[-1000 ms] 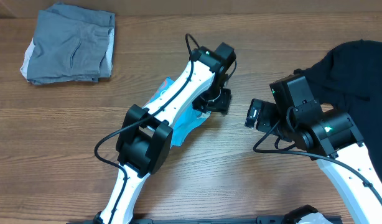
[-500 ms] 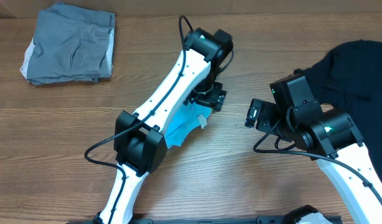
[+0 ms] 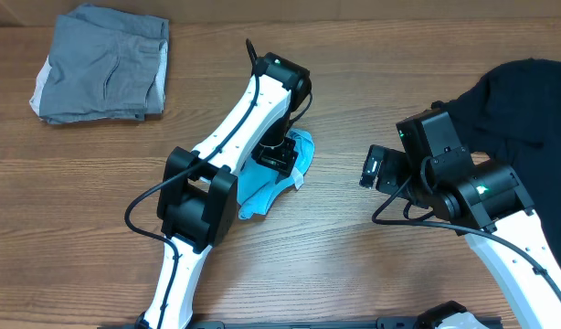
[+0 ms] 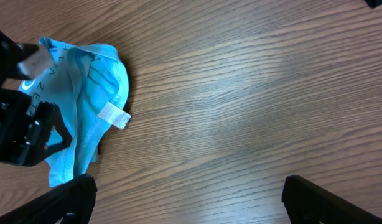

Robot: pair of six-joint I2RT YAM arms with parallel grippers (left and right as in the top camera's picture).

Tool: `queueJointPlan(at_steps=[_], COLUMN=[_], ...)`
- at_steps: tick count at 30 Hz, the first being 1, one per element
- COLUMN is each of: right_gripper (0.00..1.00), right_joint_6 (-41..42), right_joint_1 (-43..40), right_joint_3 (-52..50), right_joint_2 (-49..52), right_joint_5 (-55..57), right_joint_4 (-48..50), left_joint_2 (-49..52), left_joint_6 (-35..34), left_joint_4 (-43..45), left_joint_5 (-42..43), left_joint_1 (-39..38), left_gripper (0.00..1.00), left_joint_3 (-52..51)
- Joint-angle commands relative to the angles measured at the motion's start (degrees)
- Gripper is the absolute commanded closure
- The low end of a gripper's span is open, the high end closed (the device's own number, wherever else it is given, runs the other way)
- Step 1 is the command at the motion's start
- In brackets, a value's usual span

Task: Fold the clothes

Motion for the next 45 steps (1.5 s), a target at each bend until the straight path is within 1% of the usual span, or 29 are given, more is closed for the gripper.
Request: queueJointPlan(at_steps=[1,5,8,11,14,16,17,18,19,25,29,32,34,39,42,45], right_gripper=[0.00,0.00,0.00,0.00,0.00,0.00,0.00,0.00,0.00,0.00,0.00,0.00,0.00,0.00,0.00,0.00], right_joint_6=[0.1,0.1,0.1,0.1,0.1,0.1,0.1,0.1,0.1,0.1,0.1,0.1,0.1,0.1,0.1,0.1], right_joint_1=[-0.1,-0.1,-0.1,-0.1,-0.1,-0.1,-0.1,-0.1,-0.1,-0.1,-0.1,-0.1,-0.1,-0.1,-0.1,-0.1], right_joint_3=[0.3,0.3,0.3,0.3,0.3,0.3,0.3,0.3,0.3,0.3,0.3,0.3,0.3,0.3,0.3,0.3], right_joint_2=[0.0,0.0,0.0,0.0,0.0,0.0,0.0,0.0,0.0,0.0,0.0,0.0,0.0,0.0,0.0,0.0], right_joint_5=[0.6,0.6,0.6,0.6,0.6,0.6,0.6,0.6,0.6,0.6,0.6,0.6,0.6,0.6,0.6,0.6], right_joint_4=[0.3,0.3,0.3,0.3,0.3,0.3,0.3,0.3,0.3,0.3,0.3,0.3,0.3,0.3,0.3,0.3], left_joint_2=[-0.1,-0.1,-0.1,-0.1,-0.1,-0.1,-0.1,-0.1,-0.1,-0.1,-0.1,-0.1,-0.1,-0.1,-0.1,-0.1], left_joint_6=[-0.2,-0.3,-0.5,-0.4,-0.4,-0.3,-0.4,-0.3,-0.3,-0.2,-0.2,-0.2,-0.2,-0.2,-0.2,-1.4], left_joint_4=[-0.2,0.9,3.7,6.3,7.5,7.5,7.2,7.0,6.7,5.5,5.7,7.8,9.0,10.8,11.5,11.5], left_joint_5=[-0.9,-0.7,0.0,3.3,7.2,8.7,9.1,9.3,9.7,10.3,10.3,10.4,12.1,19.8,23.3,23.7], left_joint_1=[-0.9,-1.7,-2.2,-2.4,-2.8,-3.3,-3.7,-4.2,-4.6,-6.9,-7.6,-7.9,-7.9,-8.0,-8.8,-10.4], left_gripper=[0.18,0.18,0.17,0.20,0.30,0.40,0.51,0.55,0.56,0.54,0.49,0.46,0.46,0.52,0.51,0.48], left_joint_3=[-1.8,-4.0,-7.0,-10.5,-13.3,-14.1,-14.2,-14.2,-14.2,-14.2,-14.2,-14.4,-14.4,-14.4,-14.3,-14.3])
